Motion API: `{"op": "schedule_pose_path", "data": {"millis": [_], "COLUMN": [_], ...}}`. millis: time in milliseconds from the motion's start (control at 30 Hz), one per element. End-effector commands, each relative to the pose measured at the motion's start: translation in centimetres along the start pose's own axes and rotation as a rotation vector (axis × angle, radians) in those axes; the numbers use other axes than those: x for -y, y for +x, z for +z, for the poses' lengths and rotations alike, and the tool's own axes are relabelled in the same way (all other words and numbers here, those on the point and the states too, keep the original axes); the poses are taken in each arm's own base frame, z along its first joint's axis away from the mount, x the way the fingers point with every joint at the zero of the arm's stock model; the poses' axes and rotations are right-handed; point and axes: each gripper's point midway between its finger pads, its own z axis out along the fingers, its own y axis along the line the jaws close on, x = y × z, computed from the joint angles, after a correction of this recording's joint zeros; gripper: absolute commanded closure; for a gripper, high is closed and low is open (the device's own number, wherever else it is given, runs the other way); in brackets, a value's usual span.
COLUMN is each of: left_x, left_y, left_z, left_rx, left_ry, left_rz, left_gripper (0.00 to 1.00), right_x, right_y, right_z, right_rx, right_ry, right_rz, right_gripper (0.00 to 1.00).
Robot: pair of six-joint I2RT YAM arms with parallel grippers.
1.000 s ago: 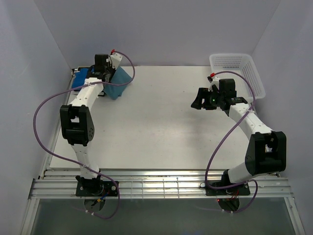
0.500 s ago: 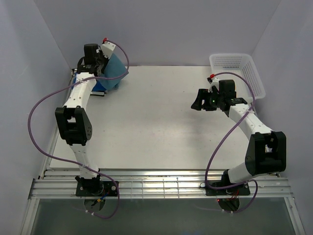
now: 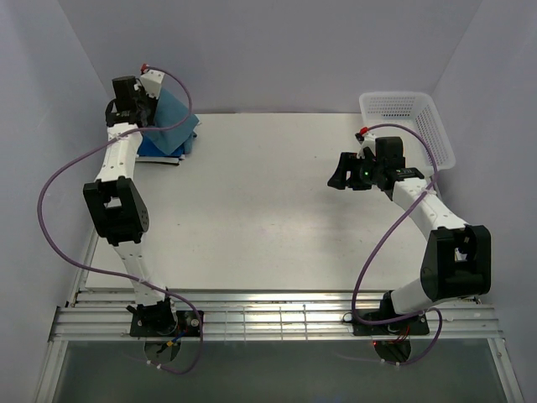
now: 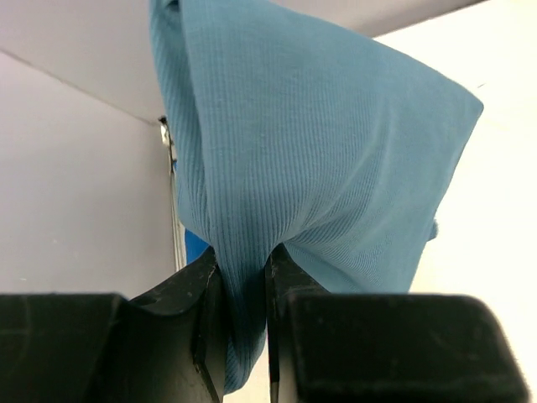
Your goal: Fold and stack the tank tops
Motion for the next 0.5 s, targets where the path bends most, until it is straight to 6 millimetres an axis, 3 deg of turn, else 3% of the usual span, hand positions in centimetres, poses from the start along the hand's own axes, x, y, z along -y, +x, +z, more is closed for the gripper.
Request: {"op": "schedule_pose_path", "data": {"millis": [0, 67, 100, 133, 167, 233, 300, 400, 467], "left_x": [-1.1, -1.3, -1.9, -2.4, -3.7, -5.8, -8.6, -11.9, -12.9], "left_y": [0.4, 2.4, 3.4, 4.0, 4.8, 7.3, 7.7, 6.6, 5.4], "left_z": [0.9, 2.4, 2.7, 3.3, 3.6, 4.5, 4.3, 2.9, 1.4], "left_rx": [0.022, -0.013, -0.026, -0.027, -0.05, -0.109, -0.119, -0.089, -0.07], "left_ry": [0.024, 0.013, -0.001, -0.024, -0.088, -0.178, -0.285, -0.382, -0.394], "left_rz": [-0.051, -0.078, -0.094, -0.112, -0.126, -0.163, -0.216, -0.314, -0.361], "left_gripper": [1.0, 1.0, 0.94, 0.78, 0.46, 0.13, 0.02, 0.02, 0.02], "right_x": [0.1, 0.3, 0.4, 0.5, 0.6, 0.8, 0.9, 0.8, 0.5], "right_y": [-0.8, -0.7, -0.7, -0.6, -0.6, -0.5, -0.4, -0.6, -0.7], "right_z": [0.1, 0.2, 0.3, 0.3, 0.4, 0.4, 0.3, 0.0, -0.6], "right_rx": [0.013, 0.004, 0.003, -0.002, -0.006, -0.011, -0.021, -0.016, -0.007], "right_ry": [0.007, 0.013, 0.016, 0.02, 0.024, 0.034, 0.046, 0.052, 0.054], "right_rz": [-0.008, -0.006, -0.004, -0.003, -0.001, 0.002, 0.006, 0.003, 0.005], "right_gripper": [0.29, 0.29, 0.29, 0.29, 0.29, 0.29, 0.29, 0.29, 0.28]}}
